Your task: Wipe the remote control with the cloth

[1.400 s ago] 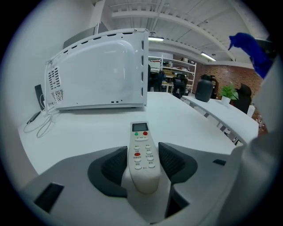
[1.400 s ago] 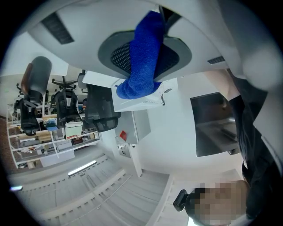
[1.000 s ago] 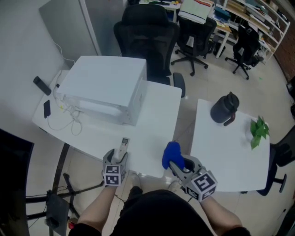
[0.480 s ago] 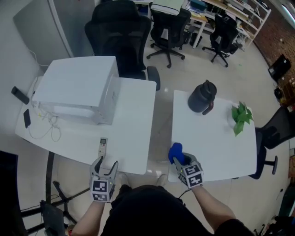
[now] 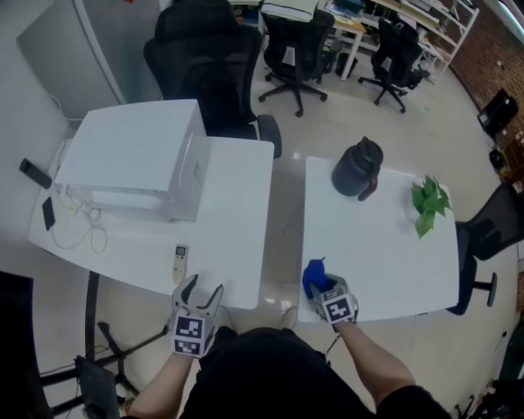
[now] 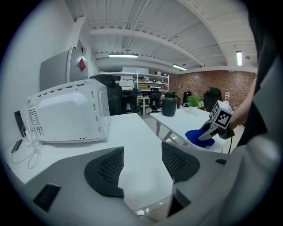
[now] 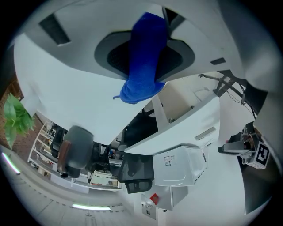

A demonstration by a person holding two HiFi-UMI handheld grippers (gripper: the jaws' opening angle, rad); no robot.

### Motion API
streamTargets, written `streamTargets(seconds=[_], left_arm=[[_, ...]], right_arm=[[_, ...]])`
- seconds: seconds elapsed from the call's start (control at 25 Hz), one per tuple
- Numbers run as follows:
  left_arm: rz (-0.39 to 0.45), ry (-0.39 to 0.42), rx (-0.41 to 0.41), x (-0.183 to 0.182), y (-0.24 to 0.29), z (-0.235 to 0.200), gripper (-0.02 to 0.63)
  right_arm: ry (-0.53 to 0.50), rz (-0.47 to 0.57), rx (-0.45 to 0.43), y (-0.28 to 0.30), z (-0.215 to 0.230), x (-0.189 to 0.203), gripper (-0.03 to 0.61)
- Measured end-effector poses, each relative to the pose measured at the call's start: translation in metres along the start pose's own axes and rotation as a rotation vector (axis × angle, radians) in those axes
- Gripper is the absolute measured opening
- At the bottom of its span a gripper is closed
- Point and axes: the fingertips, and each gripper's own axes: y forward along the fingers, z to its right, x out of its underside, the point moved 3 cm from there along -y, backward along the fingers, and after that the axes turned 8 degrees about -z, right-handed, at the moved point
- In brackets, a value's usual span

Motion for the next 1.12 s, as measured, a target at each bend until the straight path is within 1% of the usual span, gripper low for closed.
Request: streamTargets(seconds=[0.08, 0.16, 0.24, 0.32, 0.36, 0.44, 0.56, 0.6, 0.64, 0.76, 0.8, 0.88, 0.96, 1.04, 1.12], left_arm=[[-0.001, -0.002, -0.007, 0.001, -0.001, -0.003, 0.275], [-0.001, 0.0, -0.012, 0.002, -0.001, -0.006, 0.275], [0.01, -0.002, -0.023, 0.001, -0.004, -0.011, 0.275], [0.024, -0.015, -0.038, -0.002, -0.009, -0.015, 0.275], [0.028, -0.021, -0.043, -0.004, -0.012, -0.017, 0.275], [0.043, -0.026, -0.049, -0.011, -0.017, -0.019, 0.275], [0.082, -0.023, -0.035, -0.027, -0.026, -0.017, 0.275], [0.099, -0.02, -0.025, -0.034, -0.029, -0.015, 0.266], [0.117, -0.014, -0.013, -0.041, -0.033, -0.011, 0.249], [0.162, 0.015, 0.014, -0.061, -0.044, -0.002, 0.201], [0.174, 0.031, 0.018, -0.066, -0.047, 0.001, 0.182], [0.193, 0.064, 0.025, -0.075, -0.051, 0.006, 0.144], [0.205, 0.096, 0.036, -0.081, -0.052, 0.012, 0.07], [0.208, 0.112, 0.042, -0.085, -0.051, 0.016, 0.04], [0.203, 0.11, 0.046, -0.087, -0.049, 0.018, 0.005]], right_arm=[[0.013, -0.005, -0.003, -0.003, 0.003, 0.001, 0.207], [0.032, 0.012, 0.006, -0.017, 0.01, -0.001, 0.266], [0.041, 0.087, 0.024, -0.041, 0.016, -0.015, 0.275], [0.018, 0.195, 0.032, -0.071, 0.01, -0.041, 0.275], [-0.004, 0.246, 0.023, -0.086, 0.001, -0.057, 0.275], [-0.052, 0.346, -0.035, -0.114, -0.027, -0.092, 0.275], [-0.109, 0.463, -0.168, -0.144, -0.077, -0.137, 0.273], [-0.132, 0.489, -0.207, -0.15, -0.091, -0.147, 0.259], [-0.157, 0.511, -0.242, -0.155, -0.104, -0.156, 0.198], [-0.219, 0.563, -0.315, -0.166, -0.137, -0.173, 0.097], [-0.233, 0.57, -0.331, -0.168, -0.145, -0.178, 0.093], [-0.243, 0.577, -0.354, -0.174, -0.157, -0.186, 0.064], [-0.247, 0.603, -0.378, -0.174, -0.165, -0.191, 0.038], [-0.255, 0.613, -0.39, -0.171, -0.172, -0.194, 0.026], [-0.259, 0.605, -0.392, -0.169, -0.176, -0.195, 0.02]])
